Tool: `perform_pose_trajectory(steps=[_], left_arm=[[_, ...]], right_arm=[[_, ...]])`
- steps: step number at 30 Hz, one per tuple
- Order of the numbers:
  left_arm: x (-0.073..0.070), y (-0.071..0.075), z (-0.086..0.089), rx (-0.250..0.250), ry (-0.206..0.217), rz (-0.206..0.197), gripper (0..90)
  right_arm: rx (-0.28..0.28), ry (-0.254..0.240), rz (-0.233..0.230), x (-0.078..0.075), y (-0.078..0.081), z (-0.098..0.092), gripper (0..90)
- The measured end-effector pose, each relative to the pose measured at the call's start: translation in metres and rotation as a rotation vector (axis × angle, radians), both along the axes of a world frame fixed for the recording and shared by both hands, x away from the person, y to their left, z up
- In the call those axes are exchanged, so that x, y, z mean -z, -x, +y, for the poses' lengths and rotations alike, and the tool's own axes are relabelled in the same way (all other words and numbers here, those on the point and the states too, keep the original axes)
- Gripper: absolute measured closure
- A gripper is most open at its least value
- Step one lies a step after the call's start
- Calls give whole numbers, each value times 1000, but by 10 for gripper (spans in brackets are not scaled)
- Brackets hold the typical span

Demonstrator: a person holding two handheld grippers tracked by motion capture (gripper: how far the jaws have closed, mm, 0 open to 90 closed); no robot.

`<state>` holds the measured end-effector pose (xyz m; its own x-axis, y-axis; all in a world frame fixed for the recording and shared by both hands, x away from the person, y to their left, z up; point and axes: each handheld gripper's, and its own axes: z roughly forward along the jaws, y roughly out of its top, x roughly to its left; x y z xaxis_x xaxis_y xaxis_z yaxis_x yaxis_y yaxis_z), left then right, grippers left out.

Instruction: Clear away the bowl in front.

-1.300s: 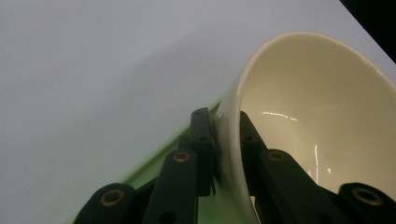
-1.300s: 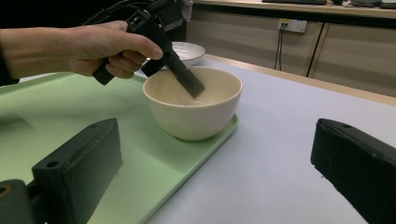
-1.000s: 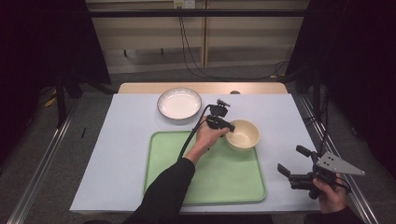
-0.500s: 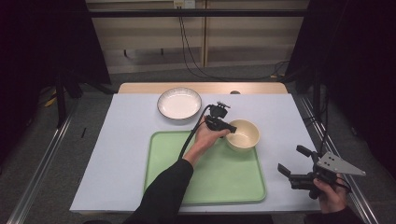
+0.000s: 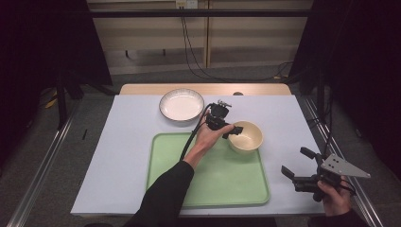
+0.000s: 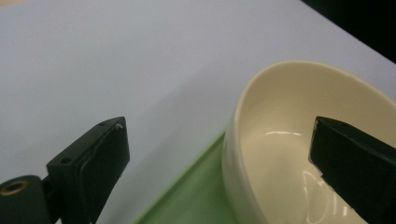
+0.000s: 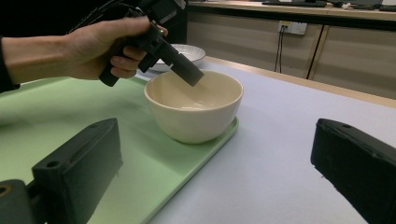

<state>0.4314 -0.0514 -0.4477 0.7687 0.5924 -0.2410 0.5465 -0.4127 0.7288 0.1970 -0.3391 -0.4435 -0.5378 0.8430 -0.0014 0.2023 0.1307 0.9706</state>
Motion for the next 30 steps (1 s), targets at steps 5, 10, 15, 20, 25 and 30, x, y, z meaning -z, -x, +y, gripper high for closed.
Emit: perform_pose_trajectory(steps=[5,10,15,20,25,30], left_arm=[[-9,6,7,-19,11,-62,38],[-11,9,20,-43,44,-81,29],[-14,18,38,-53,45,-128,25],[-22,24,54,-84,56,-175,26],[-28,31,66,-106,65,-236,24],[-31,37,81,-137,62,-247,23]], right_arm=[[-3,0,4,0,0,0,15],[3,0,-4,0,0,0,15],[1,-1,3,0,0,1,15],[4,1,1,0,0,0,15],[3,0,-2,0,0,0,15],[8,1,-6,-1,0,0,15]])
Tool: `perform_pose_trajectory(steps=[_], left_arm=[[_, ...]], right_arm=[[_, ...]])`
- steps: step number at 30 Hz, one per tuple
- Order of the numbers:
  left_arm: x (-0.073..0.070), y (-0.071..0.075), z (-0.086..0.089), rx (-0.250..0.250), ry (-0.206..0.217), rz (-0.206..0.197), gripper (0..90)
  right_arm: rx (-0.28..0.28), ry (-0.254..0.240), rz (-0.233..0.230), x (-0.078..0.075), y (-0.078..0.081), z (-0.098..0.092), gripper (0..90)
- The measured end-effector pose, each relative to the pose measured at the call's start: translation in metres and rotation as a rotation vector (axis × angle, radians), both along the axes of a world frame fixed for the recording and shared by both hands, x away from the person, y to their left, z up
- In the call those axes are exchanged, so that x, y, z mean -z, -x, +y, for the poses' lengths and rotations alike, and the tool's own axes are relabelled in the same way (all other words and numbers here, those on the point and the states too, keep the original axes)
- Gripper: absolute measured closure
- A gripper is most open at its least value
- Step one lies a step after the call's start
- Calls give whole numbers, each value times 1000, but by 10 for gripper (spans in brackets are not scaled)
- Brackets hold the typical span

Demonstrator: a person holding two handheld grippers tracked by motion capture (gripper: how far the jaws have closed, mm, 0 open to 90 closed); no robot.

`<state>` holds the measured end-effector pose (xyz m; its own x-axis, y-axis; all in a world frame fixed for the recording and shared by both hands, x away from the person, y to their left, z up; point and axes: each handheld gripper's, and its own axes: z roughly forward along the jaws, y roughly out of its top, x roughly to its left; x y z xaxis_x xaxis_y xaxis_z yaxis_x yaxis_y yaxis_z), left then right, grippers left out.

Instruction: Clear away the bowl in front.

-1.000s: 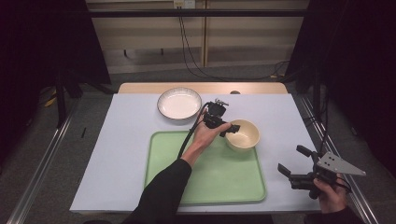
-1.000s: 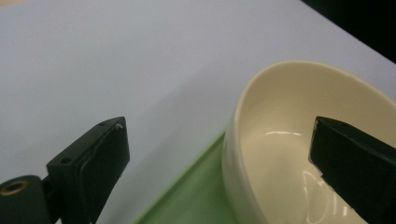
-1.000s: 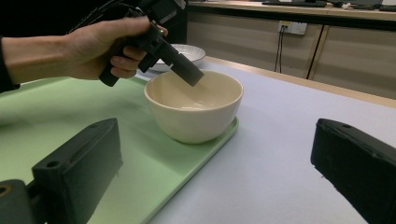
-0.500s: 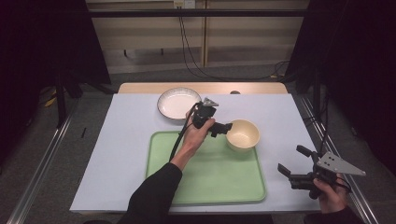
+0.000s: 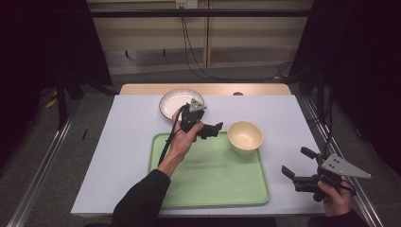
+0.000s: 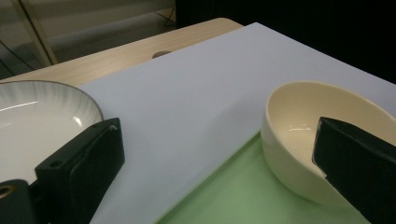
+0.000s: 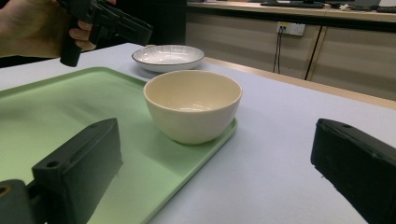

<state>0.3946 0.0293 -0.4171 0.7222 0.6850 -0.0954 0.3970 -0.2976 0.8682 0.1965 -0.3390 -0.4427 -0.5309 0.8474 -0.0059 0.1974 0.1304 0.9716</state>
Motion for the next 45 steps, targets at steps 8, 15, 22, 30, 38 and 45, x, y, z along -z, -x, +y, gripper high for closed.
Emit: perform_pose_trajectory(steps=[8,15,22,30,38,45], left_arm=[[-7,12,26,-38,17,-61,19],[-12,22,42,-80,9,-74,22],[-10,32,58,-107,3,-75,20],[-15,45,80,-167,22,-80,23],[-14,67,102,-201,9,-105,18],[-8,84,129,-271,39,-101,25]], right_arm=[[-2,0,4,0,0,0,15],[-6,3,2,0,0,0,15],[-5,3,1,0,0,0,15],[-4,5,3,0,0,0,15],[-1,3,3,0,0,0,15],[2,6,6,0,0,0,15]])
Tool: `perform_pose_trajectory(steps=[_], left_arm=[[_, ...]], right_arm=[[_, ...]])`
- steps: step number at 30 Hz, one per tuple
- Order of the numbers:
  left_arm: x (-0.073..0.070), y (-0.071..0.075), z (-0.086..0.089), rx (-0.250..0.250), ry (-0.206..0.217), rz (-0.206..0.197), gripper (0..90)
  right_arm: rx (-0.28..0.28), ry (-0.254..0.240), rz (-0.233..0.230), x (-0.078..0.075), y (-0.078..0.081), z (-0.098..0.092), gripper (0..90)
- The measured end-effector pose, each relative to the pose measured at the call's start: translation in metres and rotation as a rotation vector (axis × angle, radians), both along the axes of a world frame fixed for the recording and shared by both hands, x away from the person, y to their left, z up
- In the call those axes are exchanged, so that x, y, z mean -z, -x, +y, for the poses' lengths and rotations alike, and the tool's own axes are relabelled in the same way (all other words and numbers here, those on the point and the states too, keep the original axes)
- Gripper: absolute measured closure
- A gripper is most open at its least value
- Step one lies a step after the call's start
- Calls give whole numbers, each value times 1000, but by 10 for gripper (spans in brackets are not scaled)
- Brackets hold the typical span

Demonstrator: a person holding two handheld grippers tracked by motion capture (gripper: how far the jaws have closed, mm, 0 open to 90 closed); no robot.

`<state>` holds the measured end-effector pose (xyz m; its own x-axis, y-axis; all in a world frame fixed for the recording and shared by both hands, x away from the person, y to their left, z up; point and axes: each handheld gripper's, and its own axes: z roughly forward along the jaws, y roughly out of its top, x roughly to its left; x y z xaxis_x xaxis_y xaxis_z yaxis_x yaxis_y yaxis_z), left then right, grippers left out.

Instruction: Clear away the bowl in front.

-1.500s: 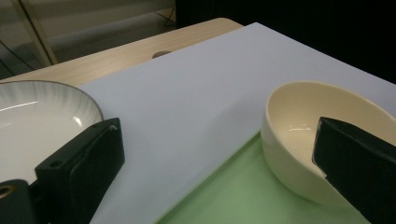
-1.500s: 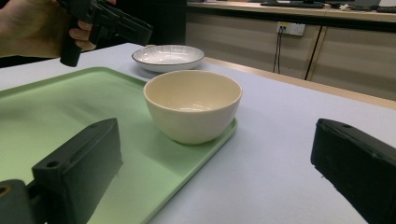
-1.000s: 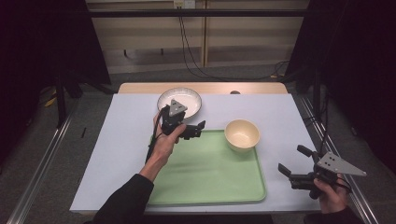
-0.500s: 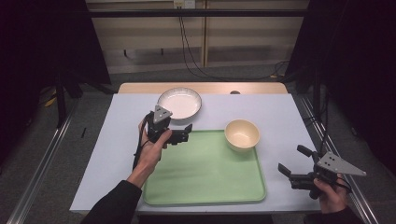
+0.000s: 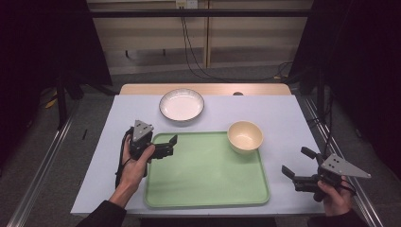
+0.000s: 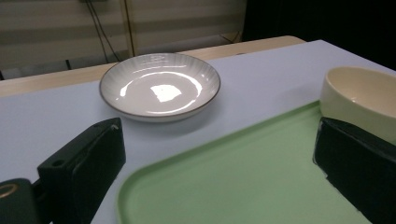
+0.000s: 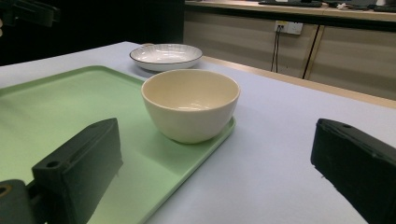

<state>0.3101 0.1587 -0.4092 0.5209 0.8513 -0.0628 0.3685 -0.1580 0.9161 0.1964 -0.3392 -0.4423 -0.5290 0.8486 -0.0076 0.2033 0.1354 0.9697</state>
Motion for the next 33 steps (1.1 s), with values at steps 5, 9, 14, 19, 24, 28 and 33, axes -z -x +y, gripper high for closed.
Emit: perform_pose_trajectory(steps=[5,9,14,19,24,28,33], left_arm=[[9,16,19,-36,4,13,22],[15,28,34,-73,20,20,21],[21,46,48,-130,20,28,23],[23,60,60,-150,29,22,17],[24,70,70,-170,43,3,18],[29,79,77,-164,3,-6,16],[29,82,78,-156,24,-6,19]], right_arm=[[4,0,4,0,0,1,15],[6,-1,5,0,0,1,15],[8,3,3,1,-1,1,15],[8,3,3,0,-1,1,15],[13,0,8,0,-1,1,15],[8,-6,10,0,-1,0,14],[16,9,32,3,-4,1,6]])
